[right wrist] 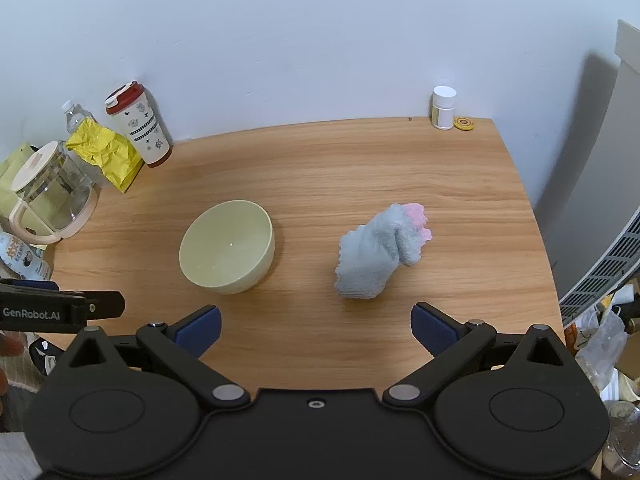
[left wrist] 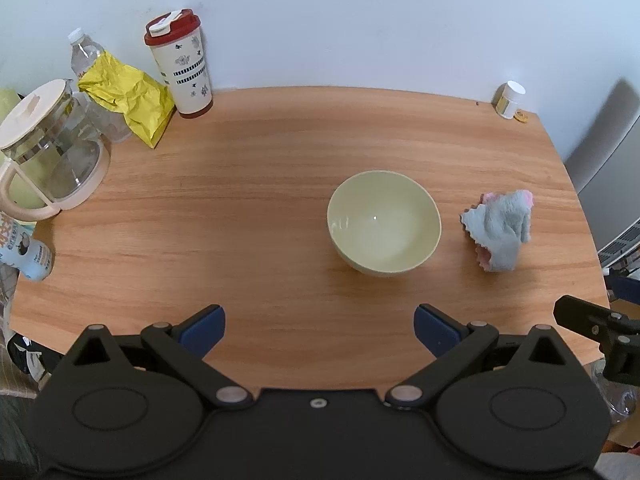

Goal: Clean bowl
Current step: 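Move the right tool toward the grey-blue cloth beside the bowl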

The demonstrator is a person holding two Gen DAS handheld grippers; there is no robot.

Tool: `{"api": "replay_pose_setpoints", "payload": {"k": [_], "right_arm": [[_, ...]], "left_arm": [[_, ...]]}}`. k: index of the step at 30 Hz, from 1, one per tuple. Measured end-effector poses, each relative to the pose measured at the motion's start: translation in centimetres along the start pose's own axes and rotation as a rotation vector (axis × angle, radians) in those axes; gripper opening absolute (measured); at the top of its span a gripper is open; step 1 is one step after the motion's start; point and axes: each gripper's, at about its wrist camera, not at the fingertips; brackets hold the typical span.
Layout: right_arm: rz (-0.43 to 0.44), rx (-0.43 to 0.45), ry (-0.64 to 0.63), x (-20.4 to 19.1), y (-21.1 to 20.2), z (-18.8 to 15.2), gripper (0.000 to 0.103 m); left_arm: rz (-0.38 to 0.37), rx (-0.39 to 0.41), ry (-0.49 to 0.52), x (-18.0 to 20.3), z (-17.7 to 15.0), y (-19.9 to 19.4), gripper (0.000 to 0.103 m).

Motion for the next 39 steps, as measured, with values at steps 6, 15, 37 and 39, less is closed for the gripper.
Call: {"api": "replay_pose_setpoints", "payload": {"k": [6,15,37,39], "right_arm": [[-0.007,-0.005,-0.010,0.1,0.1,0.0,0.103],[-0.010,-0.029,-0.026,-0.1,1.1,0.7,0.103],[-0.013,-0.064,-0.005,-0.4,3.3,2.4,0.103],[-0.018,-0.058,0.006,-0.4,3.5,2.8,0.103]], "left_arm": [[-0.006,-0.005,0.002,-0.1,0.5,0.1,0.103],[-0.016,-0.024,-0.001,-0.4,1.2,0.9,0.103],[-0.036,-0.071,0.015,-2.1,2.3,1.3,0.103],[-0.044,-0.081,0.021,-1.5,3.4,2.2,0.103]]}}
Point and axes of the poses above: each gripper's, at about its wrist camera, not at the fingertips, and y roughly the way its jaws point, x to its right, z to its top, and after that the axes turned 5 degrees about -x, right-handed
